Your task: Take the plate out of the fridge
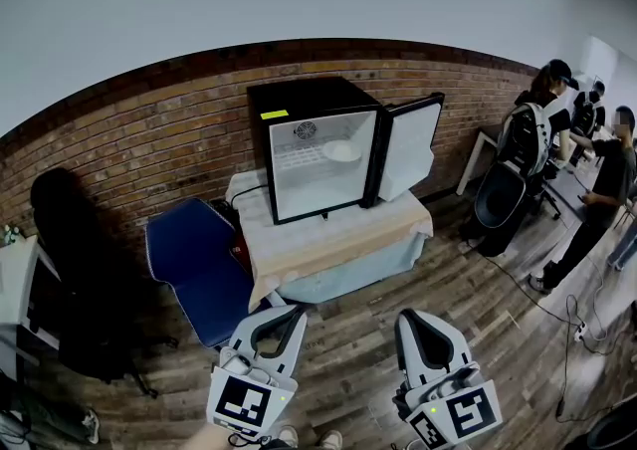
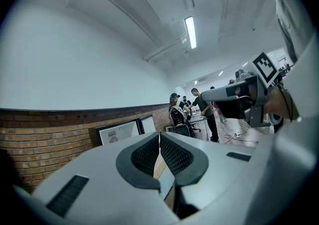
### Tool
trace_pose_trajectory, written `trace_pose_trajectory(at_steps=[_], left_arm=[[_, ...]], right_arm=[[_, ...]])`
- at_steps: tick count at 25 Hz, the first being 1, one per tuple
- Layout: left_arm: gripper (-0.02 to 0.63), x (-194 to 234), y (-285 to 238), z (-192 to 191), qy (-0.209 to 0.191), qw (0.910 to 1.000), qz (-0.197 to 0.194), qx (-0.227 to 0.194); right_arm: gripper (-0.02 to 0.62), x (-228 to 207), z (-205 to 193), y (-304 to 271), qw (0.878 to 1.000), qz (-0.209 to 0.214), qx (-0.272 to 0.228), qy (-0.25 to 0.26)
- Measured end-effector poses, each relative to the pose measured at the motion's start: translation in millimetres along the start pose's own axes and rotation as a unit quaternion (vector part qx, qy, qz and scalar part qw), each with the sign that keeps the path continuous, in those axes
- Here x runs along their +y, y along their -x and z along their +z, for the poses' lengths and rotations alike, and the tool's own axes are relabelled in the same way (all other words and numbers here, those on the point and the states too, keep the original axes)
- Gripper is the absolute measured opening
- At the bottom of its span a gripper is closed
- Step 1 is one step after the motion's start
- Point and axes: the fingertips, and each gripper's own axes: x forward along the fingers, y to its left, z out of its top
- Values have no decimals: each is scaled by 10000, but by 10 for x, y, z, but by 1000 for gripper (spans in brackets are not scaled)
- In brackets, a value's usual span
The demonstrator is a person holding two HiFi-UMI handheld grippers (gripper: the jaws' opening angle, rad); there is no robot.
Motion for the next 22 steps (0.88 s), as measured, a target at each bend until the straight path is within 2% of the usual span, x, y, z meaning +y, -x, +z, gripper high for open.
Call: trace_pose_trajectory(at_steps=[15,22], left_arm=[[21,-360,-202,32,-56,9998,153,98],[21,-349,-232,39,-148,9995,243,101]], right_arm=[[31,-342,-104,193,9997,221,39,-41],[31,-395,-123,178,9996,272,-8,-69]])
